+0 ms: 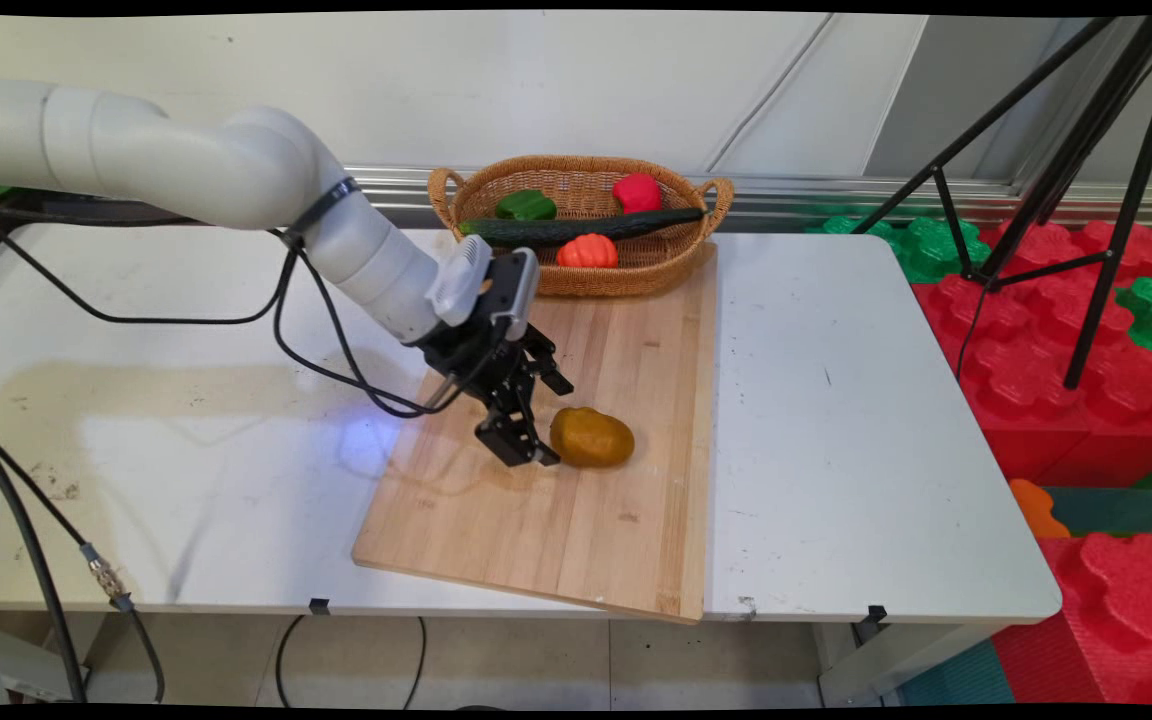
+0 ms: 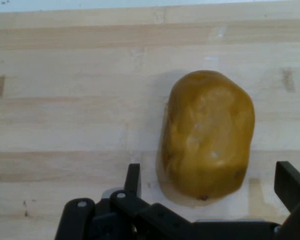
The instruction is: Pick up the potato from the cutting board, then place the picked object in the vegetable basket
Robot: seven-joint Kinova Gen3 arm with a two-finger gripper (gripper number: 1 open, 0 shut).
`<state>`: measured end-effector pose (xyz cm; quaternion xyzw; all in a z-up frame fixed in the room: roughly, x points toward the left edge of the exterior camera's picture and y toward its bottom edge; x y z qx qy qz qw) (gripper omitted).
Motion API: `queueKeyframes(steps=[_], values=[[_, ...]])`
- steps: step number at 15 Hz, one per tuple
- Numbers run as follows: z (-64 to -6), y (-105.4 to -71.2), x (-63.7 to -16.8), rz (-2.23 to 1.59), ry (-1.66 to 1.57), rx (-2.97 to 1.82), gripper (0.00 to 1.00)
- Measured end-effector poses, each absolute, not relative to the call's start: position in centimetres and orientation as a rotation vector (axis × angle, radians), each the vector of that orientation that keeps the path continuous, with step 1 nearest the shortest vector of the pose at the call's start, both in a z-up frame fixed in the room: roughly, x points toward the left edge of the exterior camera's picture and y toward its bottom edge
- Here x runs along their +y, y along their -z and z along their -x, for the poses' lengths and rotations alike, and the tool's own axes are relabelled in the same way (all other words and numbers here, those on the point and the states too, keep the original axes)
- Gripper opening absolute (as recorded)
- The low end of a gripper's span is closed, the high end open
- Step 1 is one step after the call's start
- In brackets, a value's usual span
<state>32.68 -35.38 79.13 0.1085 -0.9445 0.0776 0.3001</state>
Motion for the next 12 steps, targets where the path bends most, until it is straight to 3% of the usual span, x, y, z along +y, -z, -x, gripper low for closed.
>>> queueKeyframes(steps=[9,10,12], values=[[-31.0,-77.5,-36.4,-0.314,-0.204,-2.492,1.00],[-30.9,-77.4,-36.5,-0.315,-0.205,-2.489,0.00],[-30.8,-77.3,-36.6,-0.315,-0.205,-2.485,0.00]])
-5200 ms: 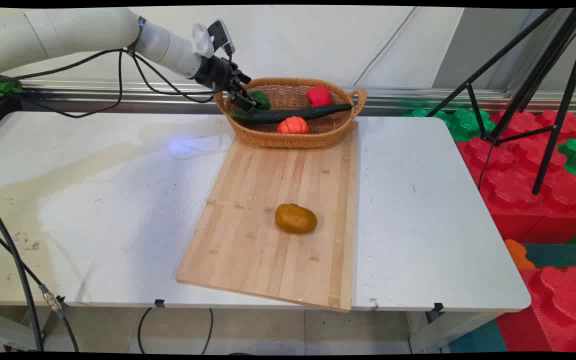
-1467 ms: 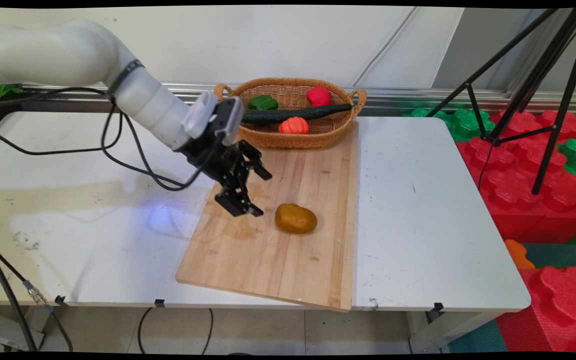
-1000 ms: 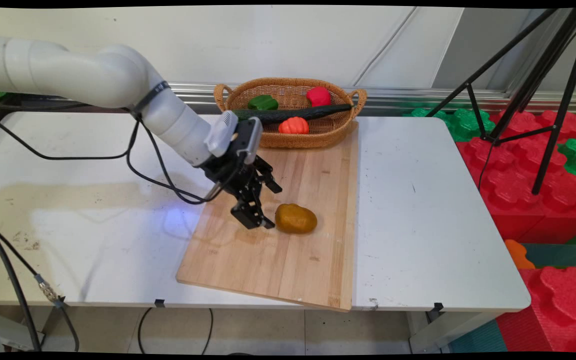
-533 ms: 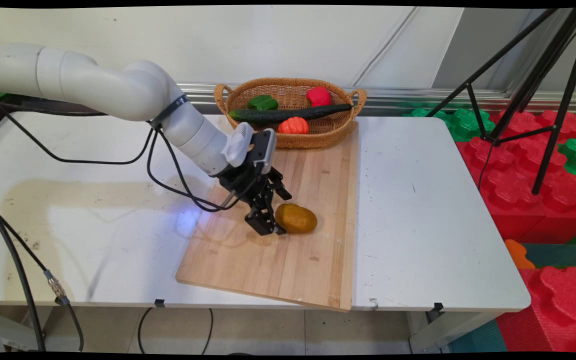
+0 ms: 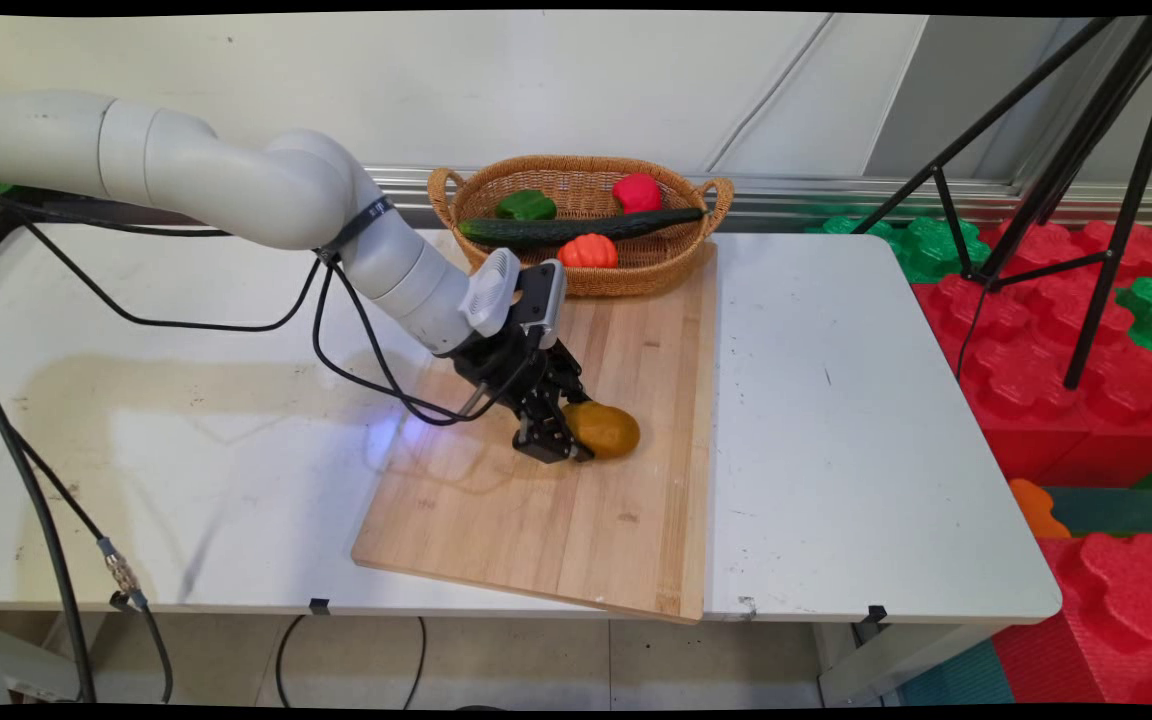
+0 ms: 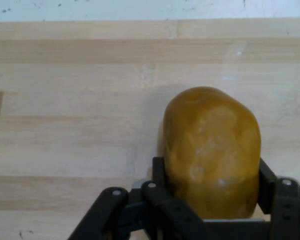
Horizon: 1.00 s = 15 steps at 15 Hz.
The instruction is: Place the picked object in the vegetable basket
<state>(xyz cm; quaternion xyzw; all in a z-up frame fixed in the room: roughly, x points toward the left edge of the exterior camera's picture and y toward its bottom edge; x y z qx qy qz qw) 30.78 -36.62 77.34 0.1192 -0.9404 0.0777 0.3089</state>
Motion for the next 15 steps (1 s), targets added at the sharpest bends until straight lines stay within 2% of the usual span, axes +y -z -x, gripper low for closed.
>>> queueKeyframes(steps=[7,15], values=[[-31.3,-78.3,-36.4,-0.316,-0.209,-2.459,0.00],[-35.6,-83.0,-34.7,-0.397,-0.237,-2.381,0.00]])
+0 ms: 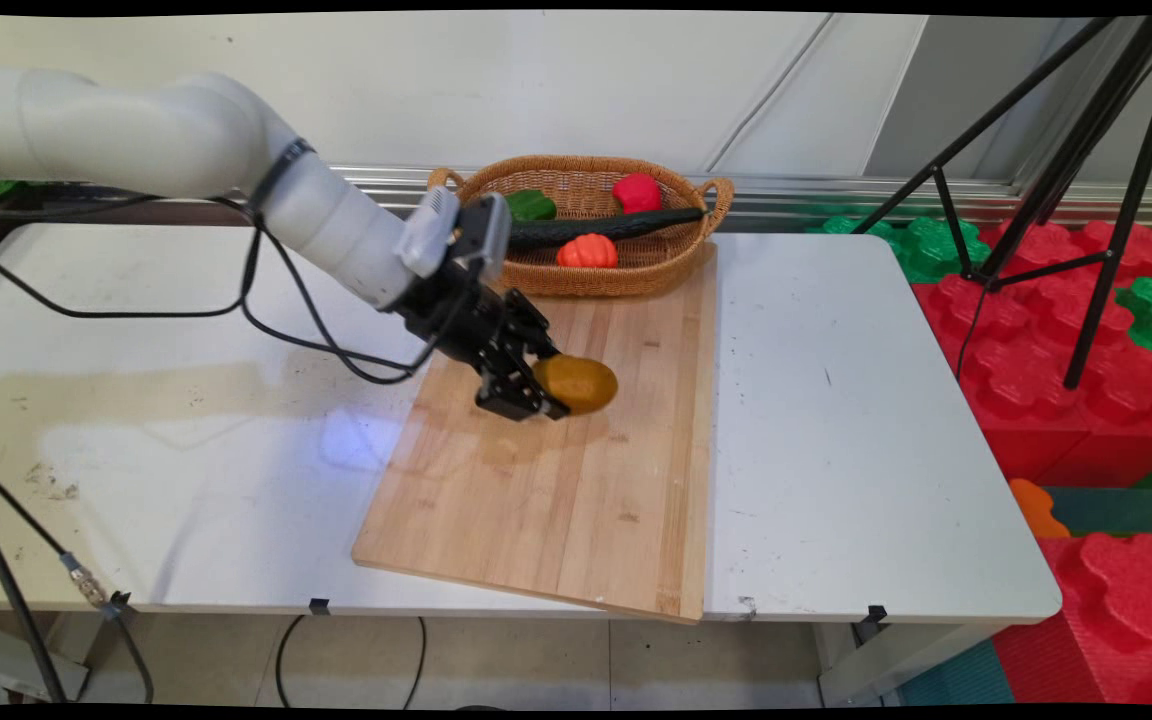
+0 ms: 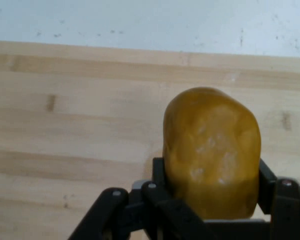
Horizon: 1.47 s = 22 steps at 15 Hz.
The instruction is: Place the picked object in the vegetable basket
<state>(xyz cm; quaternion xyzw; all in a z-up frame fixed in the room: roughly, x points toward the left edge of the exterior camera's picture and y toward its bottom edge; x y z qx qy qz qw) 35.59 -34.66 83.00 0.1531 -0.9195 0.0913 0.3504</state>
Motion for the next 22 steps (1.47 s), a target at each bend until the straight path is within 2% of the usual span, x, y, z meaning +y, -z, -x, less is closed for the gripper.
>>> queueKeyframes(steps=[11,17,22], values=[[-44.0,-91.1,-35.0,-0.591,-0.373,-2.229,0.00],[-47.2,-92.8,-37.6,-0.689,-0.493,-2.176,0.00],[-48.2,-91.6,-40.7,-0.755,-0.585,-2.172,0.00]])
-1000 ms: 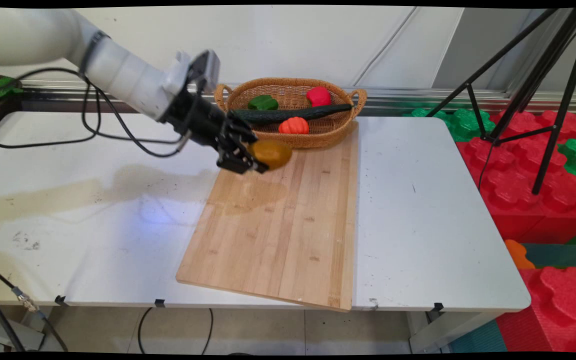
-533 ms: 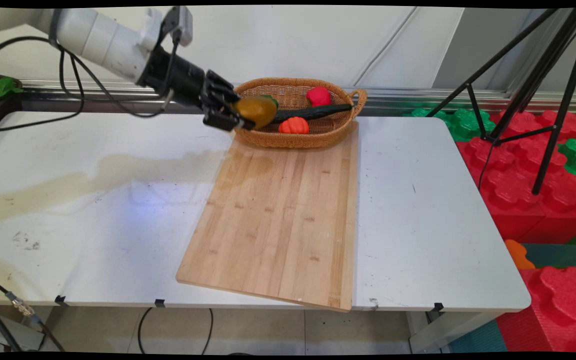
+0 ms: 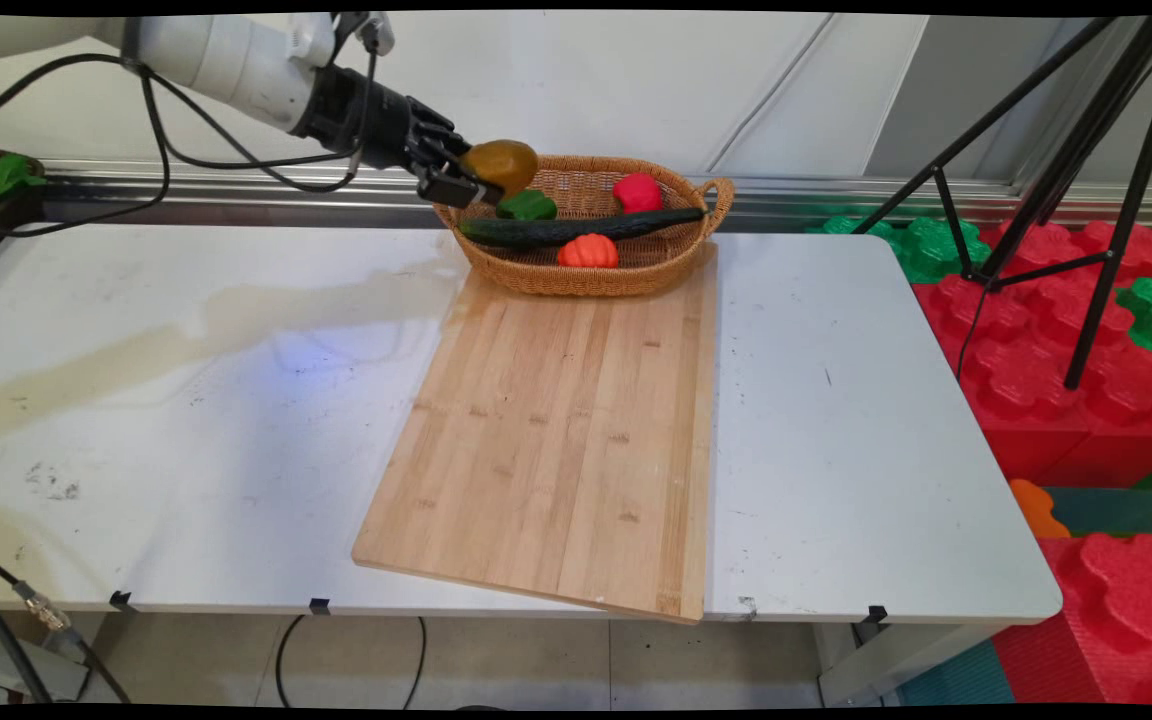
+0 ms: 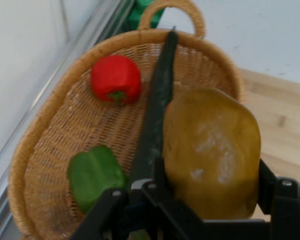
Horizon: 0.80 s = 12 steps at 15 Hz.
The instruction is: Place the picked object in the vegetable basket
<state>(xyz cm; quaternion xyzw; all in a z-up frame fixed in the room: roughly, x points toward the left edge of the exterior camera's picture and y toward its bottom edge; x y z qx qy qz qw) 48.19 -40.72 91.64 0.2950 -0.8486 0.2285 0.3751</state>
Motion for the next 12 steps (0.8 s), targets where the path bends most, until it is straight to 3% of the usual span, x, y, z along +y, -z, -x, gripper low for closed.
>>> queueKeyframes(steps=[12], values=[[-45.6,-86.2,-50.0,-0.832,-0.667,-2.203,0.00]])
